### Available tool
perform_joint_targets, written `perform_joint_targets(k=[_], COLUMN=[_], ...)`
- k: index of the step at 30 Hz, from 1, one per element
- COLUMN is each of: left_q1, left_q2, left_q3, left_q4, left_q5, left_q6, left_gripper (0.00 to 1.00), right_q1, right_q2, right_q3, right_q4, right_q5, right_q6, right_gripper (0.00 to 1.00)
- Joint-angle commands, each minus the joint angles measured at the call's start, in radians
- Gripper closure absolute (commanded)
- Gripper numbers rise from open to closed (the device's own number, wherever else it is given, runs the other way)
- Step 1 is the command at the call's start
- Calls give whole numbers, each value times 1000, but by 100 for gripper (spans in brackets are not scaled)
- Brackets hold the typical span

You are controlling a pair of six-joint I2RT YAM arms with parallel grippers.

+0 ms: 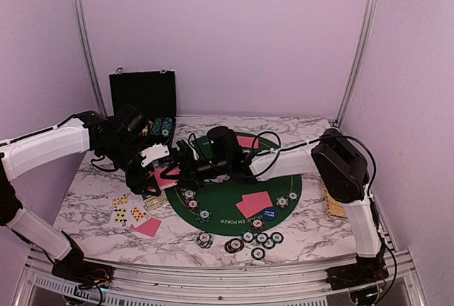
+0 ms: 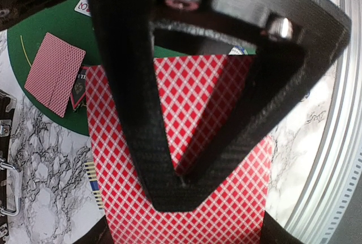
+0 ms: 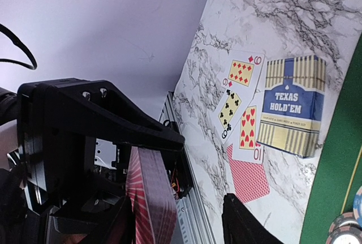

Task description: Distribute texas hold em gaming equipment

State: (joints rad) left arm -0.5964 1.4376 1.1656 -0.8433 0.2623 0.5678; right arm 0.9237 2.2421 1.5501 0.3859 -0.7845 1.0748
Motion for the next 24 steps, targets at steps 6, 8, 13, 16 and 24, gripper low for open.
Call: perform_joint_targets(k=[6,8,13,16,24], left_q1=[6,6,6,6,6], left_q2=[-13,-12,-13,-13,-11], left_q3=[26,26,26,26,26], left_q4=[-5,-5,-5,-5,-5], left_q5=[23,22,21,20,20], left_q6=[1,1,1,2,1], left_gripper=[100,100,100,100,100], right_q1=[-43,-46,-51,-53,-52], right_q2=[-106,-119,-142,-156,-166], right_q3=[-72,-84,-96,-103,-111], right_q4=[-73,-60,-28,-14,-4], right_q5=[-3,-12,-32,-38,-58], right_q6=[-68,-68,-49,-38,-18], right_gripper=[60,61,66,72,88])
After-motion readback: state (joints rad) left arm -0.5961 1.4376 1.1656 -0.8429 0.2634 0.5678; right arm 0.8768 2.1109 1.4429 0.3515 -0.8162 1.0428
